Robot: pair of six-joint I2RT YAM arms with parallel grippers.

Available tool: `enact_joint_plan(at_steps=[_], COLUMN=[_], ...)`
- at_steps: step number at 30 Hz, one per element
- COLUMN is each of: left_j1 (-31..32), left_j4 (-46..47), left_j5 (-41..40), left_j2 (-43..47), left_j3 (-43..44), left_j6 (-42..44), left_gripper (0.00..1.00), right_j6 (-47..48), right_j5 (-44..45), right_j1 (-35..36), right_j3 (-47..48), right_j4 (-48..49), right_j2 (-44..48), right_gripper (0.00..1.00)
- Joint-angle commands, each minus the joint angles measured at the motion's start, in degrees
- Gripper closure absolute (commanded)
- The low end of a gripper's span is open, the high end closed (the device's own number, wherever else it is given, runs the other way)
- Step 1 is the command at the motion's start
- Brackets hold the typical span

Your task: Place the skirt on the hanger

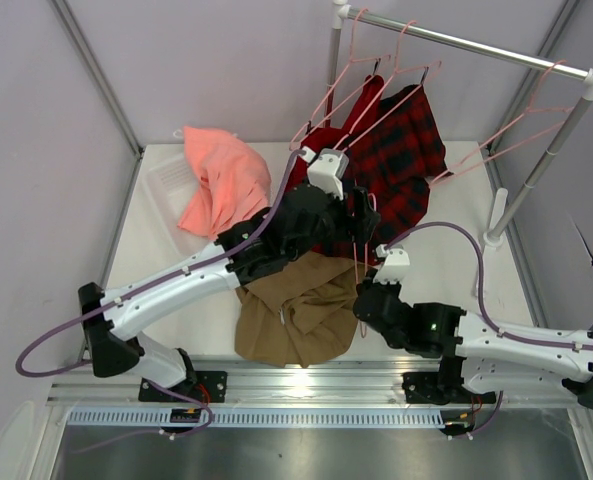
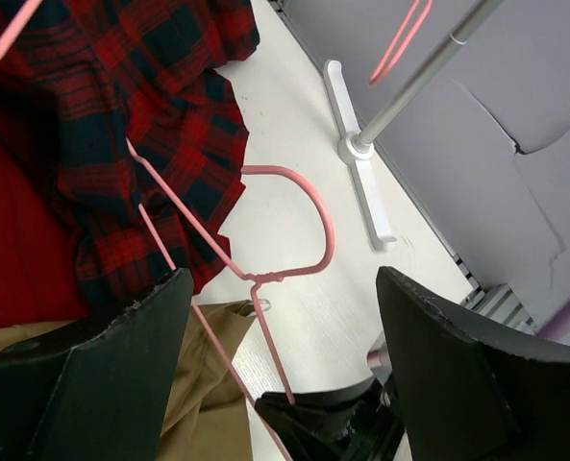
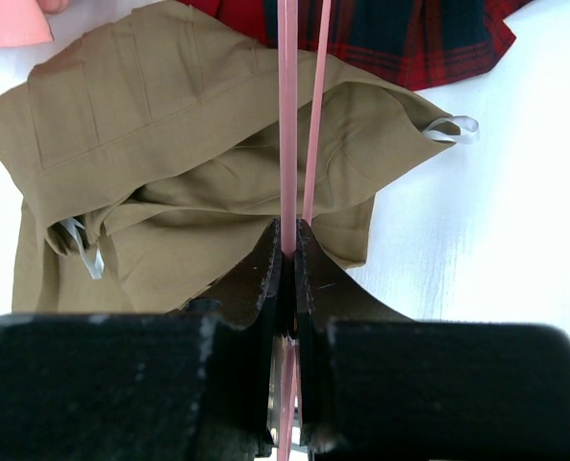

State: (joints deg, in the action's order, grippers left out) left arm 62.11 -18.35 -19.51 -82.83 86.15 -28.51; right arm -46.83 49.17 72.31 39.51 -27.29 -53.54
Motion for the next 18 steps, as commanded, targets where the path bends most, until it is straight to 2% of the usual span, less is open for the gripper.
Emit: enact_joint_plan(at_steps=[1, 10, 14, 15, 18], left_j1=[-0.2, -0.2, -0.2, -0.2, -0.2], left_j4=[2.8, 5.2, 5.7, 5.8, 5.7], left_j5=[-1.0, -0.4, -1.7, -1.8, -2.3], left_j2=[-2.2, -6.7, -8.8, -9.4, -11.1], left_j3=[3.4, 8.0, 8.6, 8.9, 9.7], left_j6=[-1.2, -3.7, -5.3, -5.5, -5.8], left_gripper=[0.17, 0.23, 0.31, 0.37, 0.43], right_j6=[-2.8, -7.5, -7.9, -7.9, -7.8], right_j5=[4.4, 6.4, 7.0, 7.3, 7.4], right_j1=[0.5, 1.4, 1.9, 2.0, 2.2], right_j3=[3.3, 5.1, 5.5, 5.6, 5.9], right_j4=[-0.4, -5.2, -5.1, -4.9, -4.8], right_j2=[0.3, -1.6, -1.5, -1.5, -1.6], right_gripper=[1.00, 1.00, 1.00, 1.00, 1.00])
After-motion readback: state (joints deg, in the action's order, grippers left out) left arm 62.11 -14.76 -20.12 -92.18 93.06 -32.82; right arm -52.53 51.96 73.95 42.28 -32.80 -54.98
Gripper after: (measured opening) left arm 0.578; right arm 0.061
